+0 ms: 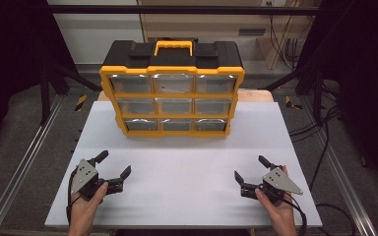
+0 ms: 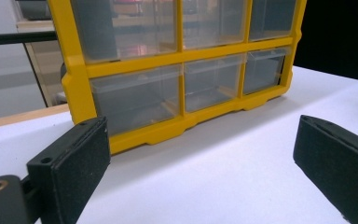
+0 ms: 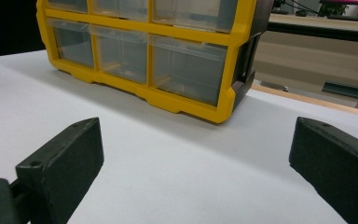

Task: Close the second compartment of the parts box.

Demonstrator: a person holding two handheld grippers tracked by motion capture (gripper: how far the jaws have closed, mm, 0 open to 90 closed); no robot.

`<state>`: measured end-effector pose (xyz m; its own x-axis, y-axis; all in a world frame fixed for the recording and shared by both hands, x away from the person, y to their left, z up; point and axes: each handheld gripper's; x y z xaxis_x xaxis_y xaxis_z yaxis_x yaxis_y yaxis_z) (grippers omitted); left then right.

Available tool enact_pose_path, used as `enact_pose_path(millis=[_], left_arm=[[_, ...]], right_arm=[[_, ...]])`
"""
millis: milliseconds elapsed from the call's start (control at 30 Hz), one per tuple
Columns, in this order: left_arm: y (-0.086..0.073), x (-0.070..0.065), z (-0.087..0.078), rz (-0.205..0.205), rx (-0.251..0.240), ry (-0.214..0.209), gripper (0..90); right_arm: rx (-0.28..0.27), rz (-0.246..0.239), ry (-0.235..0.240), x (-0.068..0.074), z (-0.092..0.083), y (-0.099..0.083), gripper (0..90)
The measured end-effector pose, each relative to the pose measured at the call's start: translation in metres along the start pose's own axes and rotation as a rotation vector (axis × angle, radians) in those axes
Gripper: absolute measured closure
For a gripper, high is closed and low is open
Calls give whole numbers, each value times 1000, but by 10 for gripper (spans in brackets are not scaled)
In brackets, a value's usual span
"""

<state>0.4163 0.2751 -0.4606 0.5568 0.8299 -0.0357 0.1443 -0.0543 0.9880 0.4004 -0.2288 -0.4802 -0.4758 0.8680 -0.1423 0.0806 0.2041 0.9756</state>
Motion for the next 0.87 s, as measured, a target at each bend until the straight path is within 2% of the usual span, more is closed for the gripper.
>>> enact_pose_path(millis=[133, 333, 500, 733, 867], left_arm=[[-5, 0, -2, -7, -2, 11, 37], [-10, -2, -4, 0, 10, -6, 36], [-14, -3, -1, 25, 37, -8, 36], [-17, -9, 1, 10, 29, -31, 34], [-16, -11, 2, 35, 21, -31, 28]], right_arm=[[-8, -13, -3, 0, 0, 0, 33], [-25, -28, -14, -1, -2, 1, 34], [-46, -45, -38, -2, -3, 2, 51], [-54, -38, -39, -4, -4, 2, 41], [-45, -37, -41, -4, -3, 1, 35]])
Point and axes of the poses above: each handheld gripper's, and its own axes: z roughly forward along the jaws, y roughly out of its top, x roughly to its left, and after that the axes turned 4 degrees about -z, right-handed
